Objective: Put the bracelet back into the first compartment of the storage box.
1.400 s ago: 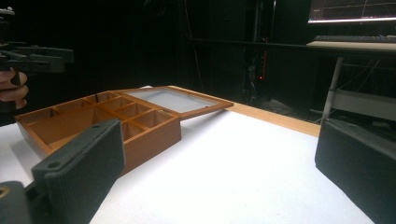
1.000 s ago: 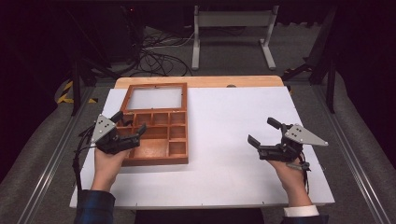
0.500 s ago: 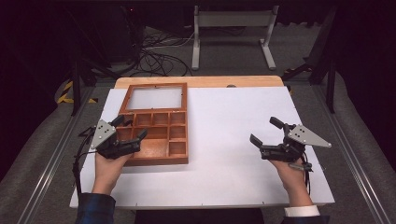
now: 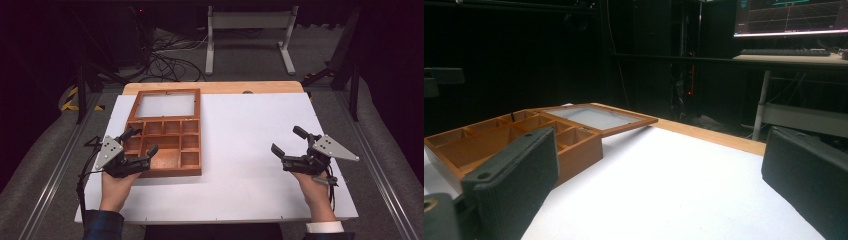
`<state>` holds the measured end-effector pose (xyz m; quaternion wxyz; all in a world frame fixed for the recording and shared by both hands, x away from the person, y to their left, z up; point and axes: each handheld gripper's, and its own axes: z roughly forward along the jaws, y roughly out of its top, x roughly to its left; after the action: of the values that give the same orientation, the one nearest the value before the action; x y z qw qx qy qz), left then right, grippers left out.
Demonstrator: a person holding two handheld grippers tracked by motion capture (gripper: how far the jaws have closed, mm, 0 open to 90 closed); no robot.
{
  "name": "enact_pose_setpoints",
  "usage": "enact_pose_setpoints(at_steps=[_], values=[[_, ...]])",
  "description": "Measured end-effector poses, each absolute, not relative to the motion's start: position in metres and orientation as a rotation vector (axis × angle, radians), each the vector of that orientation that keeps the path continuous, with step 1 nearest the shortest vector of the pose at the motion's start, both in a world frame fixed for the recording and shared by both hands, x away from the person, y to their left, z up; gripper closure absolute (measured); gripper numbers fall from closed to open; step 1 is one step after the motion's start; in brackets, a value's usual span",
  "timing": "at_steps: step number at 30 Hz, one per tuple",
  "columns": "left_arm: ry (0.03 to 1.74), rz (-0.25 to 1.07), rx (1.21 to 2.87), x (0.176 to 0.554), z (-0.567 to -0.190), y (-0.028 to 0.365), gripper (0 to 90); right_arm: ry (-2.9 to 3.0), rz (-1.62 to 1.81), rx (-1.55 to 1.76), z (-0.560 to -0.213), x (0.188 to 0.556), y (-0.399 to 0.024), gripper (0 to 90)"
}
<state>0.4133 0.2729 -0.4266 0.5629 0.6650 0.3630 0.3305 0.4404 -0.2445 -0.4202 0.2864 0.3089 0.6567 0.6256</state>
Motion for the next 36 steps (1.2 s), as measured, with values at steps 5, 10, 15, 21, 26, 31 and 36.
enact_pose_setpoints(at_steps=[5,10,15,21,26,31,36], values=[[0.838,0.777,1.56,0.409,-0.429,0.273,4.4,1.76,1.675,0.831,-0.422,0.439,-0.245,2.4],[0.82,0.767,1.556,0.404,-0.433,0.273,4.4,1.755,1.677,0.83,-0.426,0.437,-0.246,2.4],[0.812,0.773,1.548,0.401,-0.435,0.275,4.4,1.755,1.678,0.834,-0.428,0.437,-0.247,2.3],[0.812,0.779,1.545,0.402,-0.437,0.279,4.4,1.74,1.664,0.822,-0.431,0.434,-0.248,2.4],[0.81,0.774,1.549,0.402,-0.439,0.279,4.4,1.732,1.665,0.831,-0.433,0.432,-0.25,2.4],[0.8,0.77,1.552,0.402,-0.439,0.277,4.4,1.736,1.663,0.834,-0.435,0.431,-0.251,2.4],[0.798,0.764,1.558,0.403,-0.44,0.276,4.4,1.74,1.658,0.84,-0.438,0.433,-0.251,2.5]])
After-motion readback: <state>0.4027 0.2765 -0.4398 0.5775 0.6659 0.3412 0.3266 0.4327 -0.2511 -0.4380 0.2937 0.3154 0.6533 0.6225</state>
